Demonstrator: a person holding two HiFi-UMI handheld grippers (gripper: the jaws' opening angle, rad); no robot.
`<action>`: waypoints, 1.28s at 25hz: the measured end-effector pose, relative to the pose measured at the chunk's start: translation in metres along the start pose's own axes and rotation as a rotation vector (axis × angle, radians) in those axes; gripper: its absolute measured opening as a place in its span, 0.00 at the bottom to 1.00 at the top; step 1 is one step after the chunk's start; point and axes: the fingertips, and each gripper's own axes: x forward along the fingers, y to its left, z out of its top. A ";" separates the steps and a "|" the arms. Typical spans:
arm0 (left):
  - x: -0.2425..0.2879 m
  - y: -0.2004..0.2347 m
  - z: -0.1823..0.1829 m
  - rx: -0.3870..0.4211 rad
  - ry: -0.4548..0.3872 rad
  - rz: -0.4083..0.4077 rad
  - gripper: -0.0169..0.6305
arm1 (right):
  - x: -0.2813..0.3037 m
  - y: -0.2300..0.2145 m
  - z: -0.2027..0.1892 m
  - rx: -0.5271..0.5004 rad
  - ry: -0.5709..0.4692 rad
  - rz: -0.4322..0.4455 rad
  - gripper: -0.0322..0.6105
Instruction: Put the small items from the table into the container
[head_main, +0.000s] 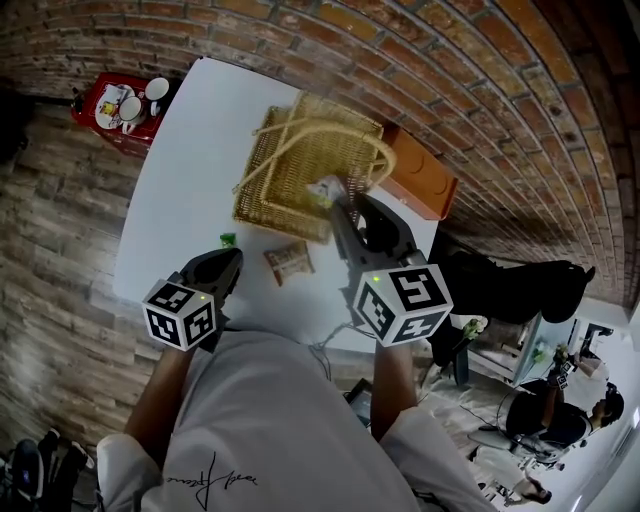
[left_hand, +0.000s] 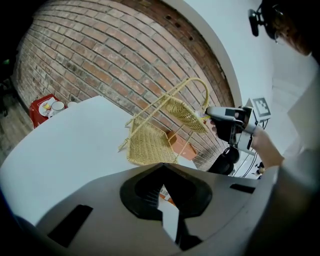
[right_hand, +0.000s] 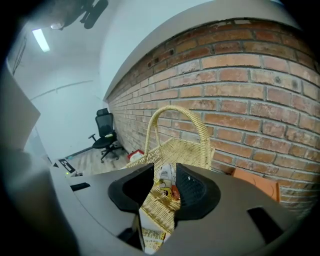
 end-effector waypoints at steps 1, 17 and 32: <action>-0.001 0.000 0.002 0.000 -0.006 -0.001 0.04 | -0.001 0.000 0.000 0.001 -0.004 -0.003 0.24; -0.016 -0.018 0.019 0.065 -0.063 -0.021 0.04 | -0.030 0.016 -0.006 0.052 -0.108 0.008 0.20; -0.034 -0.038 0.020 0.152 -0.066 -0.049 0.04 | -0.063 0.029 -0.026 0.117 -0.174 -0.022 0.10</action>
